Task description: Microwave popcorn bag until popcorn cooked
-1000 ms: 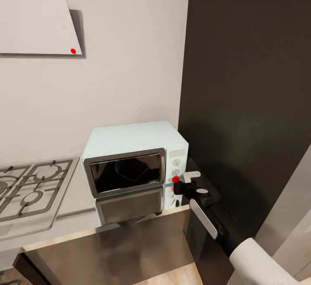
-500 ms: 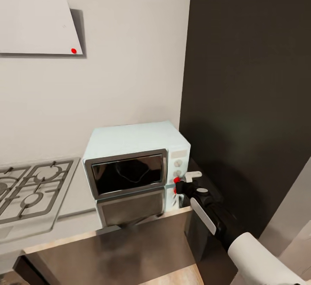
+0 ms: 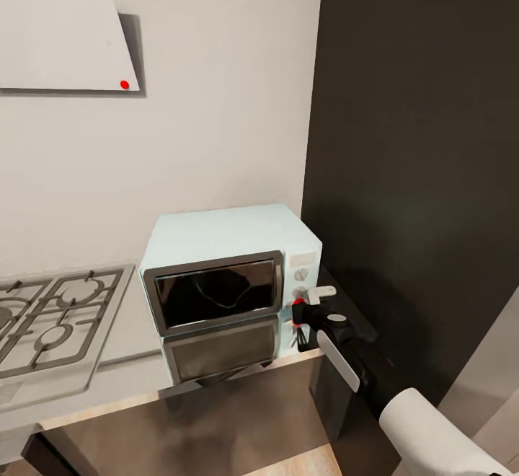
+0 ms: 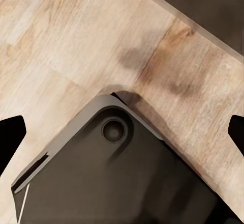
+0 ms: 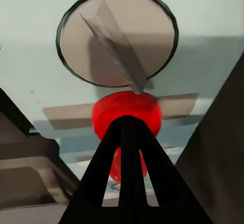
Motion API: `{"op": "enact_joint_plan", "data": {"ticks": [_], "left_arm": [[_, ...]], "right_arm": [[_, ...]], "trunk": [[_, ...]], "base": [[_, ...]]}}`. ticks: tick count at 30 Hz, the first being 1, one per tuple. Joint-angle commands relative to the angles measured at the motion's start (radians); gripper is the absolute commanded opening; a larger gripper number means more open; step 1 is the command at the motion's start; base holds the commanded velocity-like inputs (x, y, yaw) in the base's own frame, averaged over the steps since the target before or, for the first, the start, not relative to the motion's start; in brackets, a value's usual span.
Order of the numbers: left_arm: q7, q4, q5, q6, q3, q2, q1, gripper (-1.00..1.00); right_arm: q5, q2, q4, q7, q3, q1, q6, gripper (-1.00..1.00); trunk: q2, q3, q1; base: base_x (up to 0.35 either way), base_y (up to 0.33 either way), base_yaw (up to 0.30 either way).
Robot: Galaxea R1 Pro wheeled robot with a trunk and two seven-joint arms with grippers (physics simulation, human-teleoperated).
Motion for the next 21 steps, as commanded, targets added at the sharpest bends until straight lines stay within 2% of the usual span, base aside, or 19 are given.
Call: {"op": "enact_joint_plan", "data": {"ticks": [1, 9, 21], "left_arm": [[-0.011, -0.001, 0.012, 0.003, 0.003, -0.002, 0.0, 1.0], [-0.013, -0.002, 0.014, 0.003, 0.006, -0.002, -0.001, 1.0], [-0.013, -0.002, 0.015, 0.006, 0.005, -0.002, -0.001, 1.0]], "right_arm": [[-0.01, -0.002, -0.002, -0.01, 0.005, -0.001, 0.002, -1.0], [-0.01, -0.002, -0.002, -0.01, 0.005, -0.001, 0.002, -1.0], [-0.01, -0.002, -0.002, -0.01, 0.005, -0.001, 0.002, -1.0]], "trunk": [[-0.001, -0.001, 0.0], [-0.008, -0.004, 0.004], [-0.092, -0.042, 0.05]], "base": [[0.003, 0.0, 0.0], [0.0, 0.0, 0.0], [0.0, 0.0, 0.0]]}}
